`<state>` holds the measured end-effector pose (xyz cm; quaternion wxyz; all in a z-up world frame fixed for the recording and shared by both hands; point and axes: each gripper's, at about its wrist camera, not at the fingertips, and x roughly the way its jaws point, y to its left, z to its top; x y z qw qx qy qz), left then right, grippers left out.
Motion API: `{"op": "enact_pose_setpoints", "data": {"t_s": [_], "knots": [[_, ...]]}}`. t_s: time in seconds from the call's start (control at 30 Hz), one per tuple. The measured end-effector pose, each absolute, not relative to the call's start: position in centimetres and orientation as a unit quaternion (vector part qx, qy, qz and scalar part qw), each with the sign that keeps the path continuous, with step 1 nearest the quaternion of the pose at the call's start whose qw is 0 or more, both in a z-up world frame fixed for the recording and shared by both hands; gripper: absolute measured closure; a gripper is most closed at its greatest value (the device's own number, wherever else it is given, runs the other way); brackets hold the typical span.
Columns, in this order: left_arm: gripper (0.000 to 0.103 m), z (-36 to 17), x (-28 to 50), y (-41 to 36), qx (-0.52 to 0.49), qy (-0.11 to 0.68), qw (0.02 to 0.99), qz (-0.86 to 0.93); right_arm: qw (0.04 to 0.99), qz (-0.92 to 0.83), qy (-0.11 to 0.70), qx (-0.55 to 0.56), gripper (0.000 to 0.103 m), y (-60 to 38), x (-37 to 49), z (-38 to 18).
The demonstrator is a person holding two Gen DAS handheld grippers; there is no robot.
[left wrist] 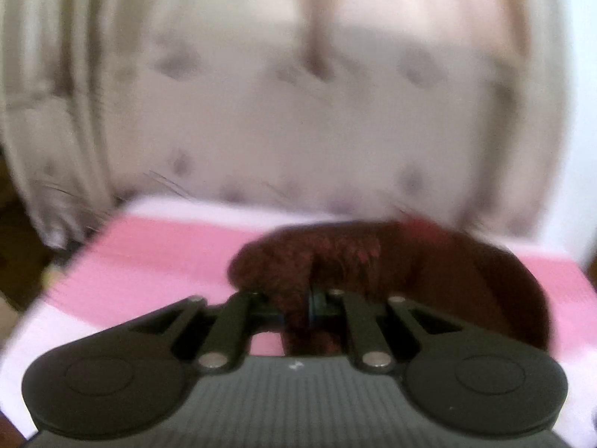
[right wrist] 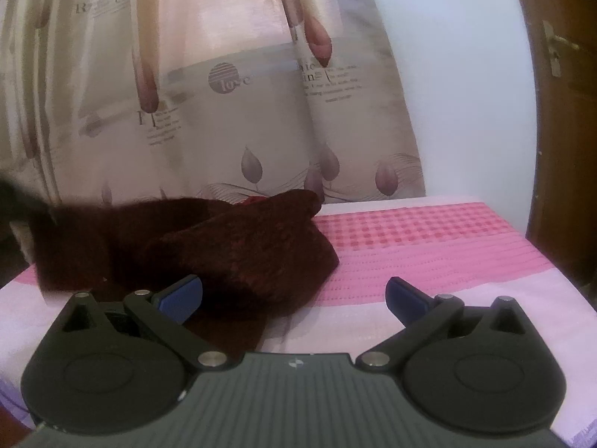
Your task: Fold small clothes
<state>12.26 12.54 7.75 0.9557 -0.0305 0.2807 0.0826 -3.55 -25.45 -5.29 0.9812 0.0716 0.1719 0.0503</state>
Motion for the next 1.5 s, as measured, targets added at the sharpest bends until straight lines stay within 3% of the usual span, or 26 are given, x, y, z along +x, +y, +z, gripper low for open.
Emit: {"op": "enact_pose_setpoints", "data": {"t_s": [0.23,0.63,0.93,1.13,1.23,1.43,1.47,1.5], "knots": [[0.093,7.4,22.0,20.2,-0.013,0.284,0.939,0.195,0.973,0.046,0.213,0.078,0.0,-24.7,-0.5,-6.9],[0.093,-0.6,32.2,27.8,-0.004,0.299,0.923,0.242,0.965,0.025,0.252,0.067,0.0,-24.9,2.1,-8.5],[0.09,-3.4,32.3,32.8,-0.051,0.304,0.923,0.23,0.96,0.019,0.273,0.063,0.0,-24.7,2.8,-9.2],[0.09,-3.9,31.0,36.5,-0.156,0.345,0.908,0.181,0.96,0.032,0.27,0.062,0.0,-24.2,2.6,-8.9],[0.09,-3.9,30.2,38.5,-0.224,0.33,0.905,0.151,0.96,0.039,0.271,0.055,0.0,-23.7,2.4,-8.7],[0.089,-2.4,29.0,39.8,-0.26,0.288,0.914,0.115,0.961,0.037,0.271,0.051,0.0,-23.4,1.9,-8.1],[0.089,-2.2,28.9,40.4,-0.278,0.288,0.911,0.1,0.961,0.036,0.27,0.051,0.0,-23.4,1.8,-8.0],[0.082,-2.2,29.0,41.0,-0.296,0.294,0.906,0.079,0.961,0.036,0.269,0.05,0.0,-23.4,1.8,-7.9]]}}
